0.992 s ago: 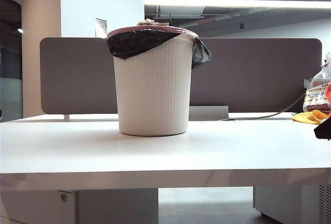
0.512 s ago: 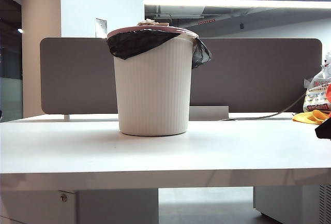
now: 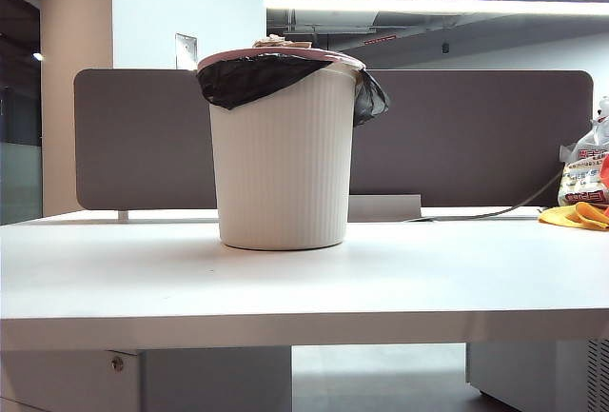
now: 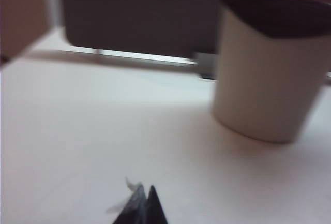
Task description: Pick up all the trash on the table and put it in the trash can.
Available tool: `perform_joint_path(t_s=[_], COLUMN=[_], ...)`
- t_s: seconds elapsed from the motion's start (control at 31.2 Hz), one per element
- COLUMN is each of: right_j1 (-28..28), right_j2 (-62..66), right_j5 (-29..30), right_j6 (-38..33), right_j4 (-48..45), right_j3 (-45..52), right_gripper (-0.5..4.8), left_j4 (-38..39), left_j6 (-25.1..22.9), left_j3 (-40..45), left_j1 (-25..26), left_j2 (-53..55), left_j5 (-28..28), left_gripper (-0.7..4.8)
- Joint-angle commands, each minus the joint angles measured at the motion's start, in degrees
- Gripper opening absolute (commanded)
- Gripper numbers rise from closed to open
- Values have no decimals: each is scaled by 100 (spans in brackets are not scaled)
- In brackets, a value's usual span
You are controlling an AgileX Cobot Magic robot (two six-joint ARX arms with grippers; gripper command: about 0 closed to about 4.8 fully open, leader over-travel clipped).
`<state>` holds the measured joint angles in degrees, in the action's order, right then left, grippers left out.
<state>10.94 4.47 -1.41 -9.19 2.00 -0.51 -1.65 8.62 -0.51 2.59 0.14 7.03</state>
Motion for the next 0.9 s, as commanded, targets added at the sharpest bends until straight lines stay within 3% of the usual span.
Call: perform_joint_path(t_s=[0.03,0.22,0.9], right_j1=[-557,-1270,-1276], right_j2=[-365,-433,-433], right_j5=[-2,-17,2], right_j6=[-2,0,0], right_j4=[-66,-208,-181], right_j3=[22,22,22], right_gripper=[22,22,22], left_j4=[-85,35,33], left_j6=[-7,-4,-4], left_j3=[11,11,9], left_j1=[50,50,50], left_j2=[4,4,4], left_j5=[52,72,74], left_gripper=[-5,-5,-5])
